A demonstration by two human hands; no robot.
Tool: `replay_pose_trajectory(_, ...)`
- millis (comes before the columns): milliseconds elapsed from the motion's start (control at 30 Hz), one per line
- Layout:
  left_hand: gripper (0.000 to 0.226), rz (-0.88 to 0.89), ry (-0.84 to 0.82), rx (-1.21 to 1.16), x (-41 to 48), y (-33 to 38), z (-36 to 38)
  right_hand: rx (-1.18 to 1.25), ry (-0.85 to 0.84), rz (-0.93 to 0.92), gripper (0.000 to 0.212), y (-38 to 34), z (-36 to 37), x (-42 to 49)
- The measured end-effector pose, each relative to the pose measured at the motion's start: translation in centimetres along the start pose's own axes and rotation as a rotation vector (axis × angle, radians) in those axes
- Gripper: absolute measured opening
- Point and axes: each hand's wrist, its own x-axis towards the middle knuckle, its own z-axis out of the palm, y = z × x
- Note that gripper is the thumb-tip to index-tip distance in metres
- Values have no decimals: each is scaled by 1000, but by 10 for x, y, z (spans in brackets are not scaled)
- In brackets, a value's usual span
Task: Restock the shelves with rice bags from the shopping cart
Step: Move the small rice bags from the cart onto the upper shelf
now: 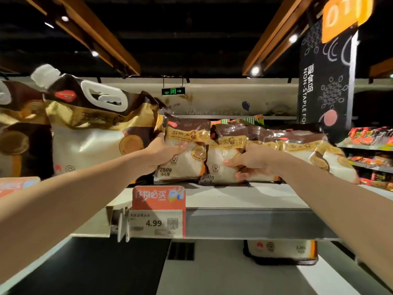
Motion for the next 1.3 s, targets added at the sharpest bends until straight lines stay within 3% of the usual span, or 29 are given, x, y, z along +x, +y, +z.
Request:
replay_pose_trajectory(100,56,53,-55,334,-13,0,1,-55,12,9,34,0,3,1)
replay_pose_trajectory(200,45,121,-107,460,-28,13,0,-88,-3,25,32,1,3,-1)
replay_pose_trajectory(333,61,-30,-80,717,-30,27,-11,-118,-24,-6,26,-1,4,-6)
replay_pose_trajectory(433,62,-101,-112,803,-37,37,-20,-18,-12,-33,45,-3,7,-6)
replay_pose_trajectory(500,59,-92,-107,834,-42,41,-22,-9,-29,-27,35,-4,7,-10)
replay_pose_trajectory(567,56,-70,-81,835,-41,40,-24,-51,-54,-6,23,-3,5,-12)
replay_pose_trajectory(767,36,114,160,728,-33,25,-18,-74,-84,-16,17,-6,6,-16)
replay_pose_trajectory(867,30,62,126,727,-32,21,-13,-76,-44,-12,21,-7,9,-16)
replay_pose_trajectory(967,40,32,97,708,-32,21,-20,-114,-35,13,20,-8,10,-19)
replay_pose_trajectory(1100,38,125,145,746,-37,32,-27,-162,-20,29,19,-9,10,-19)
replay_pose_trajectory(1233,28,237,137,585,-40,37,-30,-204,-32,43,20,-10,11,-15)
replay_pose_trajectory(1300,24,259,154,434,-39,33,-31,-166,-74,35,36,-11,10,-12)
